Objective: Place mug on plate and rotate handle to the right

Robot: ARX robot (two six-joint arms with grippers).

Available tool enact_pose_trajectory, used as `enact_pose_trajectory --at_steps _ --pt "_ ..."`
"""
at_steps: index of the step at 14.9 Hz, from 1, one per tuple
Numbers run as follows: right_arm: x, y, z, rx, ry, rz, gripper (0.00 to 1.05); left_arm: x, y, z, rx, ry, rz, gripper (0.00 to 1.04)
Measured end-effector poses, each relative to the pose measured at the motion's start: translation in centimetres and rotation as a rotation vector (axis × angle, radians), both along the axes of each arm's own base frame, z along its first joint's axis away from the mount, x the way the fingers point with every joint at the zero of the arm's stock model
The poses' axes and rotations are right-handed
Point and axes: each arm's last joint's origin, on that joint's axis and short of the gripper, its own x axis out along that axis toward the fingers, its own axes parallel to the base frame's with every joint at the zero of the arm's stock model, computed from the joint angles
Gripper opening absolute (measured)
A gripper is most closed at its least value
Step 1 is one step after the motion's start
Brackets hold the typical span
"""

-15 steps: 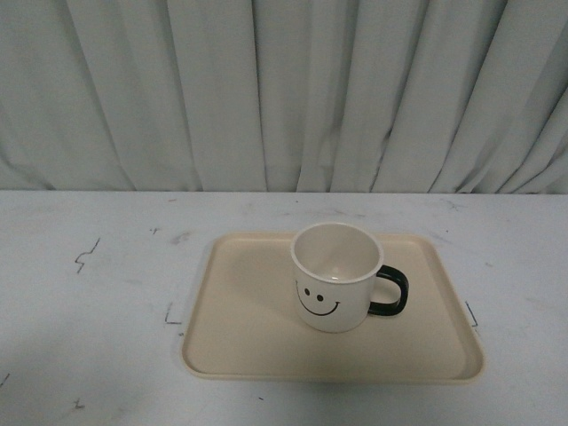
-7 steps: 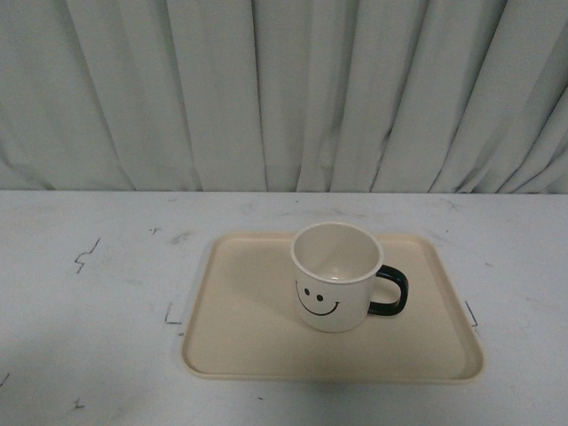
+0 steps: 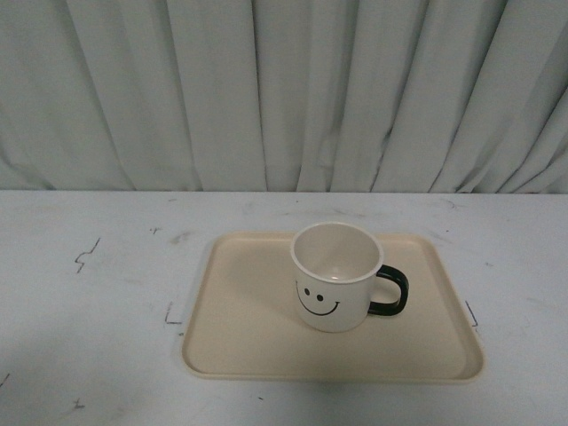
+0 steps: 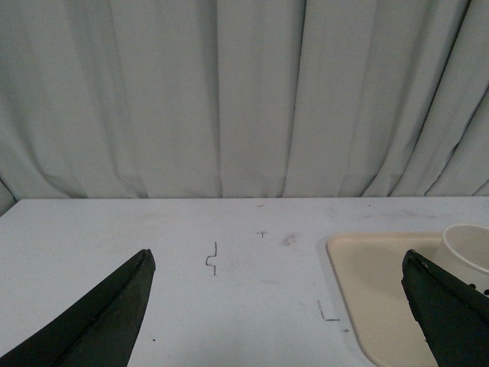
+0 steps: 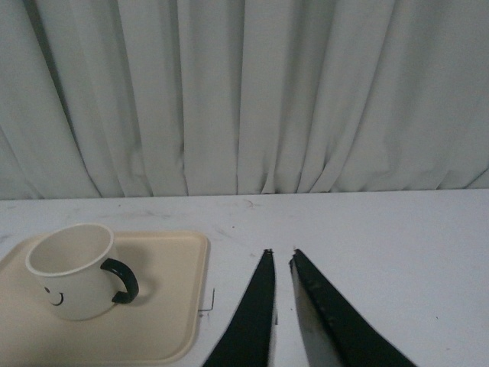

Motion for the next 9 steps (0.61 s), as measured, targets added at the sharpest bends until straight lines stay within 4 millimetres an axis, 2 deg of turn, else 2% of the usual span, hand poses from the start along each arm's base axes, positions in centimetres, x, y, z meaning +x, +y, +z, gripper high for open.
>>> enact_pose_trajectory --at_steps 7,8,9 --pt "0.0 0.0 -0.02 0.0 0.002 0.0 0.95 0.0 0.0 0.0 0.0 0.0 0.0 0.98" --pt "0.0 0.0 -0.02 0.0 0.002 0.0 1.0 0.0 0.0 0.0 0.0 0.0 0.0 0.98" --pt "0.0 0.0 -0.02 0.0 0.002 0.0 0.98 0.0 0.0 0.0 0.0 0.0 0.0 0.98"
